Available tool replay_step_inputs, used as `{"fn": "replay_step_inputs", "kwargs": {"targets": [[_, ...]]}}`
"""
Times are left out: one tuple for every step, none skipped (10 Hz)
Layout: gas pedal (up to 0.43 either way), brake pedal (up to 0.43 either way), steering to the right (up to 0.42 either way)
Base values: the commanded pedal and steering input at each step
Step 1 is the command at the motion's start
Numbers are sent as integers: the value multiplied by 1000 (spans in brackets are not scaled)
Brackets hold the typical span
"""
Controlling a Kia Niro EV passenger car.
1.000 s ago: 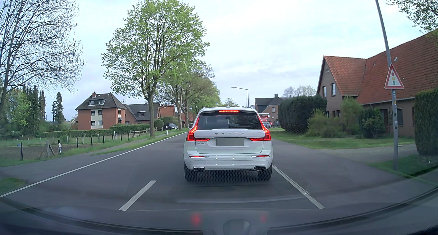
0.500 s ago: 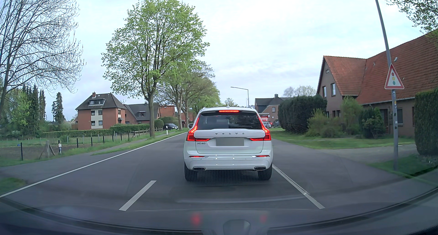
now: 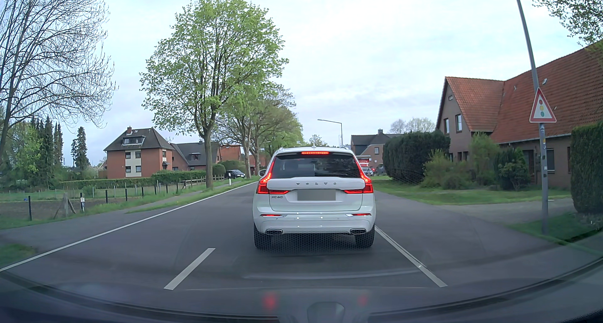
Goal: Follow the waypoints while adhering to traffic rules and regulations
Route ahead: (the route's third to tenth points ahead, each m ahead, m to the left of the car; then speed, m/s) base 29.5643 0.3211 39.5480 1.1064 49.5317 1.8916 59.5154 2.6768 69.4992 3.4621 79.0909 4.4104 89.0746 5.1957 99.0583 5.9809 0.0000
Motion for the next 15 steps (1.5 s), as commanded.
{"fn": "replay_step_inputs", "kwargs": {"targets": [[0, 195, -8], [0, 195, -8], [0, 195, -8], [0, 195, -7], [0, 189, -8], [0, 195, -8], [0, 195, -7], [0, 195, -8], [0, 189, -8], [0, 195, -7], [0, 195, -8], [0, 195, -8], [0, 195, -8], [0, 195, -8], [0, 195, -8]]}}
